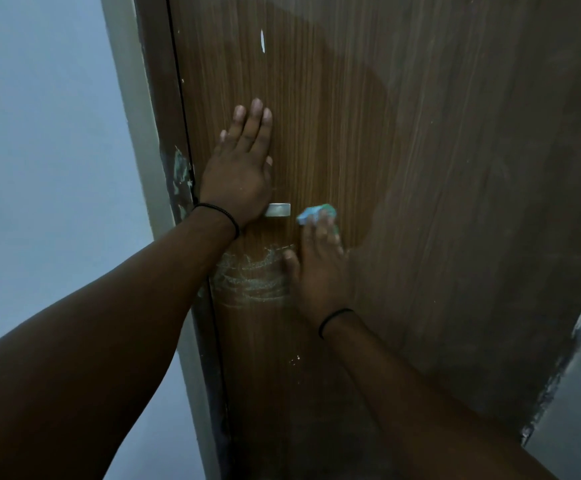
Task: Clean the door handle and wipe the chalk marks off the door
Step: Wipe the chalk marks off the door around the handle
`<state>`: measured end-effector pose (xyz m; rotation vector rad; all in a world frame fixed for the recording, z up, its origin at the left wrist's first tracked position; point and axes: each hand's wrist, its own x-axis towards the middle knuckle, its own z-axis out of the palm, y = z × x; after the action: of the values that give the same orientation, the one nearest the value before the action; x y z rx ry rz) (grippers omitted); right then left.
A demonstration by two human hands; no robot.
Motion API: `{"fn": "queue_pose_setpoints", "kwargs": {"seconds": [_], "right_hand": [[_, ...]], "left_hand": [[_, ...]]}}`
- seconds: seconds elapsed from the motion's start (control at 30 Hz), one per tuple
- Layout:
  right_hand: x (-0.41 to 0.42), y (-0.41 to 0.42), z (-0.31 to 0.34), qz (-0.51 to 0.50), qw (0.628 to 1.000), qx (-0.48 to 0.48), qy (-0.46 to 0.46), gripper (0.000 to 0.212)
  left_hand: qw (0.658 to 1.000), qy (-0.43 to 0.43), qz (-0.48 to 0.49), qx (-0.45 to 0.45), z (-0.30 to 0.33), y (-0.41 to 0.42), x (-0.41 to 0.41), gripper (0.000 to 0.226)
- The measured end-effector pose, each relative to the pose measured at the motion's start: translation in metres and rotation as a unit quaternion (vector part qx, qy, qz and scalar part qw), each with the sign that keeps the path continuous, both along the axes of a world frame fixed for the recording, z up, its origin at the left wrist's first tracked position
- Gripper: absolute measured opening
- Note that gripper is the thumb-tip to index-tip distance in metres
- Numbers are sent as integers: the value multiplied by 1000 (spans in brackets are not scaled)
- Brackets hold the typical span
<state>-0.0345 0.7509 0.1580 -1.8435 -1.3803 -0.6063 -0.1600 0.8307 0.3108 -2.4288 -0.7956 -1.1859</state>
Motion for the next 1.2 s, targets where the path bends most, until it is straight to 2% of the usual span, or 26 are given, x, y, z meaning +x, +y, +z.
{"fn": "queue_pose_setpoints", "kwargs": {"seconds": [0.07,0.13,0.2,0.3,0.37,0.43,0.5,0.6,0.67,0.83,0.93,1.07,1.13,1.2], "right_hand": [[-7,5,-6,53,995,-42,-78,66],[0,0,-17,73,990,-64,-101,65],[18,-14,-29,47,995,-57,-65,62],[41,-32,-32,-39,998,-4,47,62],[38,-27,-20,-49,996,21,76,64],[21,-14,-7,-23,998,20,47,66],[0,2,-3,25,999,-6,-24,66],[-15,8,-21,84,991,-59,-89,64],[-2,-3,-33,72,992,-65,-79,62],[39,-27,-18,-31,999,-1,35,63],[20,-11,-3,-3,1000,19,15,65],[-6,2,-28,77,989,-76,-102,66],[4,-7,-42,71,990,-83,-94,64],[18,-19,-41,28,998,-51,-36,62]], "left_hand": [[1000,8,0,0,0,0,-2,60],[1000,13,-3,-5,1,0,-4,60],[1000,13,-6,-11,1,-1,-5,59],[1000,7,-7,-11,-2,-3,-5,59],[1000,1,-7,-14,-3,-4,-4,59],[1000,1,-6,-19,-4,-4,-3,59],[1000,6,-4,-19,-3,-5,-5,59],[1000,21,-1,-18,-4,-5,-9,59],[999,29,-1,-17,-4,-4,-13,59],[1000,18,5,-13,-10,-4,-10,59],[1000,8,10,-13,-12,-5,-6,59],[999,25,20,-14,-17,-5,-14,58],[999,40,24,-7,-20,-5,-19,58],[999,45,20,-4,-21,-5,-20,58]]}}
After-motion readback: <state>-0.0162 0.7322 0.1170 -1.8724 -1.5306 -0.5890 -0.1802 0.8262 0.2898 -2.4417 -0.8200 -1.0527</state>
